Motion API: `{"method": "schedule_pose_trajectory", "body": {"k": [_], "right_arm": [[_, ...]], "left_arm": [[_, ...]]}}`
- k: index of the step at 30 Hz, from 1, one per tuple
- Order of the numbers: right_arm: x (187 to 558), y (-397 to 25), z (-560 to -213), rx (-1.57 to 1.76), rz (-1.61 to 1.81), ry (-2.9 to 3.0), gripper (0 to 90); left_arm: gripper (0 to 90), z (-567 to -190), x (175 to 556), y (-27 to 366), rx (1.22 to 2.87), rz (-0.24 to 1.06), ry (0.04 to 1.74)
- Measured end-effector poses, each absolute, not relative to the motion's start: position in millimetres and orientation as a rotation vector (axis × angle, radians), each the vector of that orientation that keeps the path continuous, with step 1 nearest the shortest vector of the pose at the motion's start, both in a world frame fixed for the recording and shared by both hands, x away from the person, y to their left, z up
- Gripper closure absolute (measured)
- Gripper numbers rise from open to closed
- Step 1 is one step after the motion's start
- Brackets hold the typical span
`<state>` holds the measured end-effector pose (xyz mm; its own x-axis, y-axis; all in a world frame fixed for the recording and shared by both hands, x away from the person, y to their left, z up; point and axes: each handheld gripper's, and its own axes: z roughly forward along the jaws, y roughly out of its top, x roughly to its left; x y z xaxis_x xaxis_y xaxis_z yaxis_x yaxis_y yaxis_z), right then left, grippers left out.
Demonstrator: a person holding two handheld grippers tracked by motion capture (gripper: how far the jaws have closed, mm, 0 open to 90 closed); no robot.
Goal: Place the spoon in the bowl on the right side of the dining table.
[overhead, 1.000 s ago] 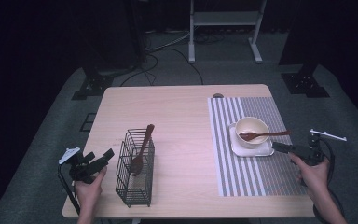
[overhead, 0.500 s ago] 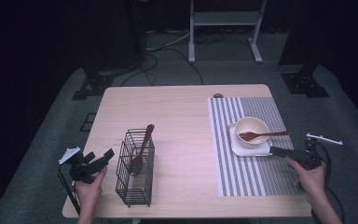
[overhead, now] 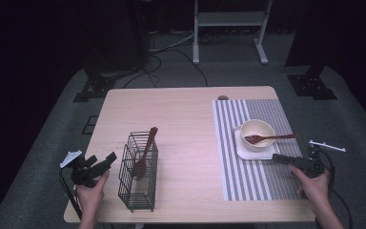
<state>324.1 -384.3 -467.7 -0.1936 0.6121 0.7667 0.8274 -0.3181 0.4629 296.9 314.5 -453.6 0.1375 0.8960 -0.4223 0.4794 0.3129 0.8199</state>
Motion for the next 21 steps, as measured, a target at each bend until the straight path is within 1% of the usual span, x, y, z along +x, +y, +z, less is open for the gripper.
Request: {"method": "schedule_pose_trajectory", "body": {"k": [21], "right_arm": [[310,-368,-469,-1.809,-1.515,-1.757,52.3]], "left_arm": [[1.7,-453,297,314,1.327,0.487,1.496]]}}
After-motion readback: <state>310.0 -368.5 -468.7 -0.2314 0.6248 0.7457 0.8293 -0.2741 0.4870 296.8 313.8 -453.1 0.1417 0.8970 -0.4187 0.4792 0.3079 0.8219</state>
